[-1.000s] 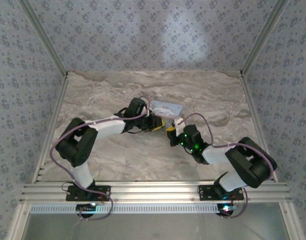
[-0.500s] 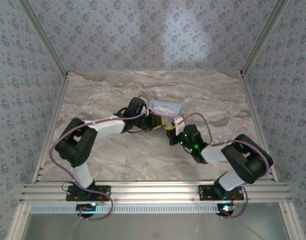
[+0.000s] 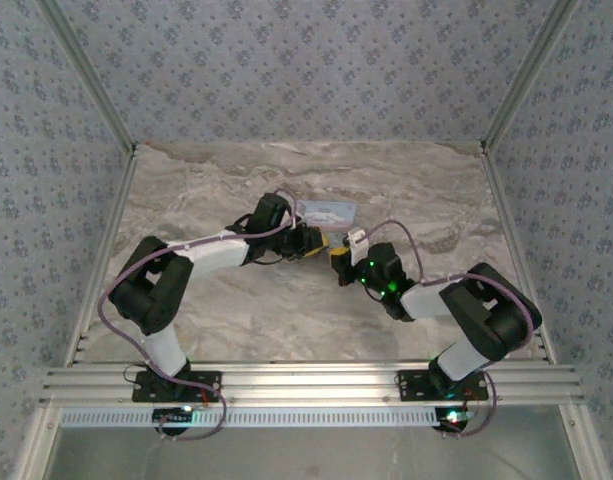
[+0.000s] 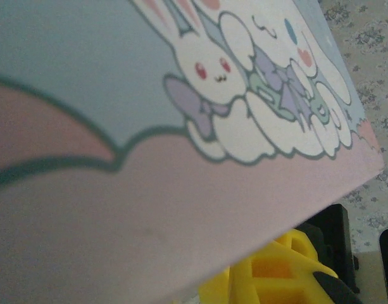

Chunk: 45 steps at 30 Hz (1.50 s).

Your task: Unlock the padlock with the key

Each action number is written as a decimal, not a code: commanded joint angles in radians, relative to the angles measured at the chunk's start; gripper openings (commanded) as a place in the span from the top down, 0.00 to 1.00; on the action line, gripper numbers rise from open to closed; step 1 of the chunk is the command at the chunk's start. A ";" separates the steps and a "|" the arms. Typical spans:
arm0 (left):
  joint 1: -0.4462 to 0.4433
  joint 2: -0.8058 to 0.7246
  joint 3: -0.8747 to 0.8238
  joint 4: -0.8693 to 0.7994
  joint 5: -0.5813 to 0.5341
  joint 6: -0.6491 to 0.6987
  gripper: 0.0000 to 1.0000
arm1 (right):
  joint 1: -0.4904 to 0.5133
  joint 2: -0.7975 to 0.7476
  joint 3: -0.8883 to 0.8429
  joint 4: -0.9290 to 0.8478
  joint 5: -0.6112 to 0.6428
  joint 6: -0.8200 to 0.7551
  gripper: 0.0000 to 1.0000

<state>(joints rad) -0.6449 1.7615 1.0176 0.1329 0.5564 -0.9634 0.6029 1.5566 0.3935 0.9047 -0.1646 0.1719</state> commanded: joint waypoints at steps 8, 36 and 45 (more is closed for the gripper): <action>-0.042 -0.028 -0.020 -0.013 0.129 0.006 0.89 | -0.016 0.011 0.116 0.135 -0.034 0.021 1.00; -0.039 0.065 -0.025 0.047 0.089 0.021 0.78 | 0.048 0.007 -0.034 0.078 0.064 0.222 1.00; -0.019 0.017 -0.061 0.032 0.064 0.029 0.58 | 0.106 0.051 -0.047 0.088 0.157 0.344 1.00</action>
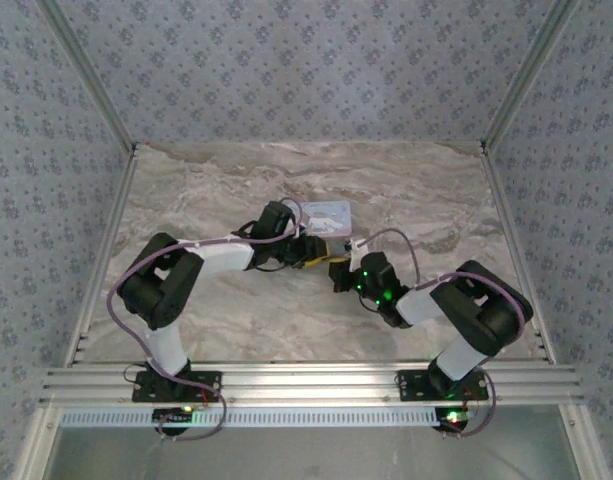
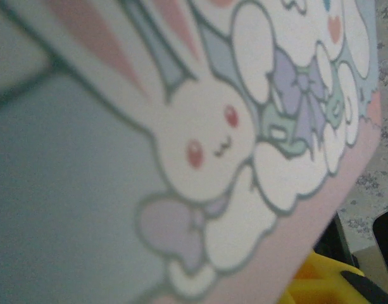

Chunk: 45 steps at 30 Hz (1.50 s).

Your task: Unlock the padlock with the key

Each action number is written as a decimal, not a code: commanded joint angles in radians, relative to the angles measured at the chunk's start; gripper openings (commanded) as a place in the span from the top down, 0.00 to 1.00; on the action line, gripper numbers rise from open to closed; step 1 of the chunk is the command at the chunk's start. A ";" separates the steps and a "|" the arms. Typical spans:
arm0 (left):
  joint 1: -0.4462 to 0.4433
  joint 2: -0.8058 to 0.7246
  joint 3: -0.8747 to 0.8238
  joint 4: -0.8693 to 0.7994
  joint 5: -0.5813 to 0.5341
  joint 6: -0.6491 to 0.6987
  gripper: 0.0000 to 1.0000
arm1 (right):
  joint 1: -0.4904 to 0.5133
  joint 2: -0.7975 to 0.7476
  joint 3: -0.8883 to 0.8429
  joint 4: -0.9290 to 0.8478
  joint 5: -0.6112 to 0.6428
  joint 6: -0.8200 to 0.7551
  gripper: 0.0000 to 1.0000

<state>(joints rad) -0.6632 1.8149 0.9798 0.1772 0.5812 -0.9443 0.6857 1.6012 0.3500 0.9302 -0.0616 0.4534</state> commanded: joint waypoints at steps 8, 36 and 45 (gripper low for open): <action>0.036 -0.145 -0.103 -0.034 -0.007 0.009 0.43 | 0.063 0.017 0.004 0.006 0.076 0.137 1.00; 0.001 -0.195 -0.402 0.370 -0.196 -0.348 0.50 | 0.156 0.009 0.103 -0.140 0.027 0.413 1.00; -0.007 -0.158 -0.402 0.371 -0.198 -0.386 0.51 | 0.158 0.008 0.110 -0.134 0.023 0.458 1.00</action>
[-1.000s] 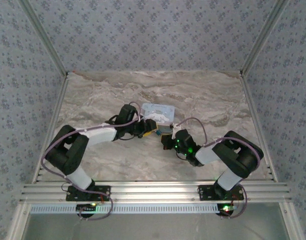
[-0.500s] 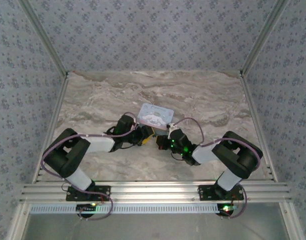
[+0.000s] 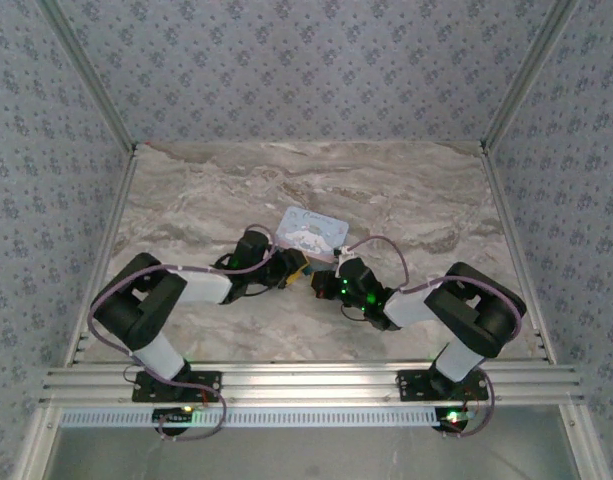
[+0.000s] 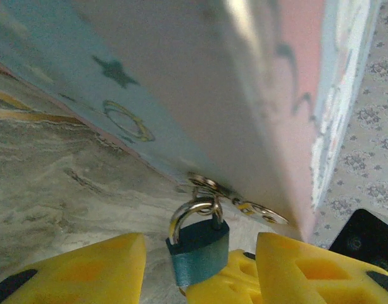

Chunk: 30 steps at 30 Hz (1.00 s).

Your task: Unlock the padlock with the key

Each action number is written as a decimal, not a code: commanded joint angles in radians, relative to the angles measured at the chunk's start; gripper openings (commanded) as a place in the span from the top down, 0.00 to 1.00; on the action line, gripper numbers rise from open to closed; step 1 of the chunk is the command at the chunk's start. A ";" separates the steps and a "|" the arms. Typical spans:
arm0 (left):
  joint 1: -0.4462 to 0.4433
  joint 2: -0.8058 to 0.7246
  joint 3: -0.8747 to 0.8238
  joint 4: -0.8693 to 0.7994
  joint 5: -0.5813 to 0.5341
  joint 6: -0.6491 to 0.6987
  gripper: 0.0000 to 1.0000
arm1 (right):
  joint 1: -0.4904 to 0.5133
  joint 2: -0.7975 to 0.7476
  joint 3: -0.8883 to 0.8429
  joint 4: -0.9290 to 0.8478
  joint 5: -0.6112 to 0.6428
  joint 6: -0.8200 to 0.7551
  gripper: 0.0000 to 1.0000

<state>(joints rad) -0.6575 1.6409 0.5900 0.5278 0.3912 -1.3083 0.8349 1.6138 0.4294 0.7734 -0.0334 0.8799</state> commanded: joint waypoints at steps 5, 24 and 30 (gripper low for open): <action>-0.017 0.030 -0.003 0.041 -0.005 -0.034 0.56 | 0.012 -0.005 0.035 0.028 -0.016 0.058 1.00; -0.031 0.046 -0.001 0.046 -0.015 -0.042 0.72 | -0.007 -0.052 0.026 0.090 -0.034 0.280 1.00; -0.033 0.046 0.003 0.043 -0.015 -0.039 0.74 | -0.011 -0.069 0.031 0.076 -0.048 0.309 1.00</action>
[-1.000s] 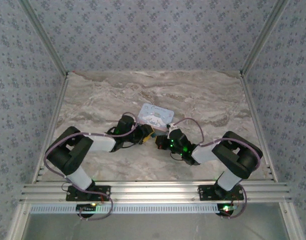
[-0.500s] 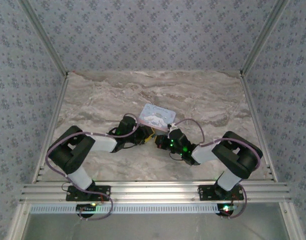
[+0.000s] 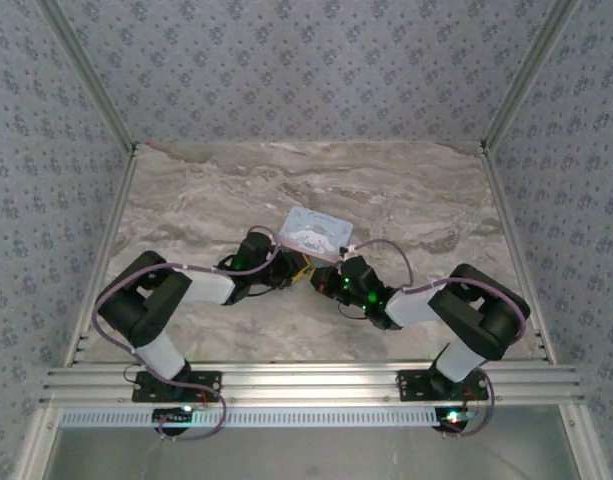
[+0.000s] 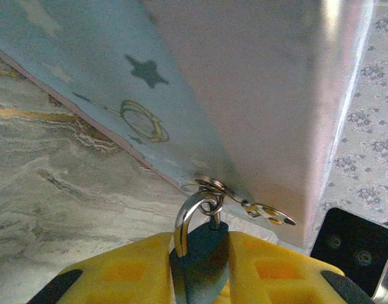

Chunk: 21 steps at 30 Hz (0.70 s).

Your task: Unlock the padlock with the key

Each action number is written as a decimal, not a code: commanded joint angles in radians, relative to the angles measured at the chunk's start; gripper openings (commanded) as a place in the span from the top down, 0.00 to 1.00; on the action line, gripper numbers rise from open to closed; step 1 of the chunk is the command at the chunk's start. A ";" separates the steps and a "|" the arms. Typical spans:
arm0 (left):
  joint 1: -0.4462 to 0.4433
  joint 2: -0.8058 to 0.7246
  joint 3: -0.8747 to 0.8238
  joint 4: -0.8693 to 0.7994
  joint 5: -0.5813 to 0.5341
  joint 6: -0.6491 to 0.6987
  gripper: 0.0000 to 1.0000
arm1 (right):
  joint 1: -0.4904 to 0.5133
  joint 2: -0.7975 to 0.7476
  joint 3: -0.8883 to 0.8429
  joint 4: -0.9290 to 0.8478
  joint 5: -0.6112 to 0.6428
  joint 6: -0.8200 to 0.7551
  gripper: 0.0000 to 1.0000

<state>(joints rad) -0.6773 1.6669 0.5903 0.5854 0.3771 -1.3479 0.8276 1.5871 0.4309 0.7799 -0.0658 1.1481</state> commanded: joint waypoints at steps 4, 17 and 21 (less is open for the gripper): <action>-0.013 0.020 0.005 -0.018 -0.001 0.003 0.74 | -0.008 -0.039 0.030 0.076 -0.029 0.062 1.00; -0.016 -0.006 0.008 -0.039 -0.016 0.009 0.96 | -0.018 -0.073 0.008 0.031 -0.019 0.054 0.87; -0.015 -0.019 0.012 -0.050 -0.020 0.010 1.00 | -0.026 -0.110 -0.021 -0.018 0.001 0.021 0.76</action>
<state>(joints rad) -0.6865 1.6650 0.5949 0.5846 0.3729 -1.3521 0.8108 1.5352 0.4191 0.7387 -0.0891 1.2037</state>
